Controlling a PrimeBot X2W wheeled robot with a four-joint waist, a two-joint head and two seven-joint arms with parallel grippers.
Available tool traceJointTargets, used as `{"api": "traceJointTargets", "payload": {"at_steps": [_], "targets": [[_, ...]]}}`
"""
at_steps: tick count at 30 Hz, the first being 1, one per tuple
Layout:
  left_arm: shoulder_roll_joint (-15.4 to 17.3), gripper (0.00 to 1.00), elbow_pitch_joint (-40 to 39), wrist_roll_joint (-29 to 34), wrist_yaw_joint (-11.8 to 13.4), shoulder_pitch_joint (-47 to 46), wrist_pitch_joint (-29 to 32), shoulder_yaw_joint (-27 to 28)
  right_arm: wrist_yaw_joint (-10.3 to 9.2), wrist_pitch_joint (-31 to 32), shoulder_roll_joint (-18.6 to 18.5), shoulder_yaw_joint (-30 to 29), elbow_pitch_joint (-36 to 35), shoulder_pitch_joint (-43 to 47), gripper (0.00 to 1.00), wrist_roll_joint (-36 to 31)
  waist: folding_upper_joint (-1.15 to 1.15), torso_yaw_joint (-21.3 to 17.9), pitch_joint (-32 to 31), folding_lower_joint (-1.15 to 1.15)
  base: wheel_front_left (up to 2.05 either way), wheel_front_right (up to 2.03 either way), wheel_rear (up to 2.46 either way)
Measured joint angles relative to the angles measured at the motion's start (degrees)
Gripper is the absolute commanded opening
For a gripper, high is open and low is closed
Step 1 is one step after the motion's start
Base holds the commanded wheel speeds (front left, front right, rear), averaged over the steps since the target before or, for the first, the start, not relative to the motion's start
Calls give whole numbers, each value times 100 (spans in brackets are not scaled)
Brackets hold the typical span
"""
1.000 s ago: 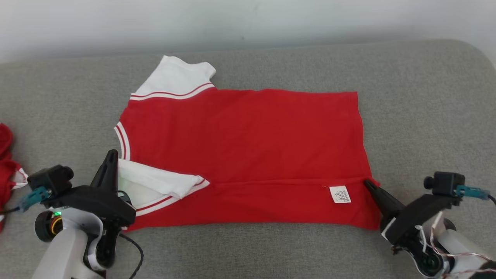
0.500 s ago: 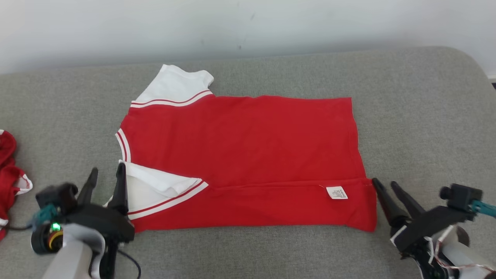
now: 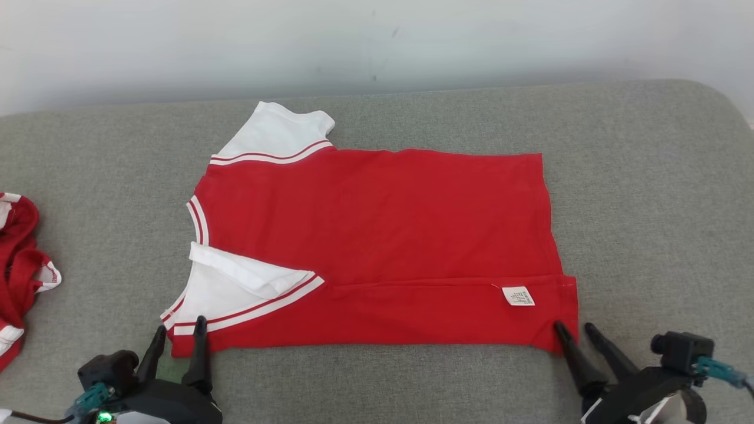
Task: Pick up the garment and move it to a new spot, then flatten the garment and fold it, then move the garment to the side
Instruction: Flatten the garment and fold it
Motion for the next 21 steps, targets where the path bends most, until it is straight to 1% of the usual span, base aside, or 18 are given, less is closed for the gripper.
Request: {"api": "traceJointTargets", "payload": {"at_steps": [6,7,8,9,10,11,16,21], "targets": [[-59,100,334,252,47,-53,-2,-123,0,-2,341,75,464,-194,100,-501,0,-34,14,0,0,0,0],[-78,100,381,270,46,-64,-4,-126,0,-4,377,103,538,-224,80,-566,0,-30,9,0,0,0,0],[-99,100,435,280,26,-70,-19,-130,0,-9,417,104,615,-239,37,-594,0,-25,1,0,0,0,0],[-129,71,491,287,7,-70,-19,-137,0,-11,454,96,680,-243,4,-613,0,-16,-9,0,0,0,0],[-160,27,547,301,2,-75,-19,-143,0,-12,488,97,743,-244,0,-617,0,-3,-20,0,0,0,0],[-180,0,608,325,-2,-76,-19,-153,0,-11,513,92,791,-246,0,-625,0,10,-36,0,0,0,0],[-258,0,705,434,-109,-69,-19,-127,0,-1,590,-3,859,-185,0,-712,0,68,-196,0,0,0,0],[-326,0,569,525,-201,240,-18,-40,0,-1,444,-327,602,175,0,-758,0,106,-469,0,0,0,0]]}}
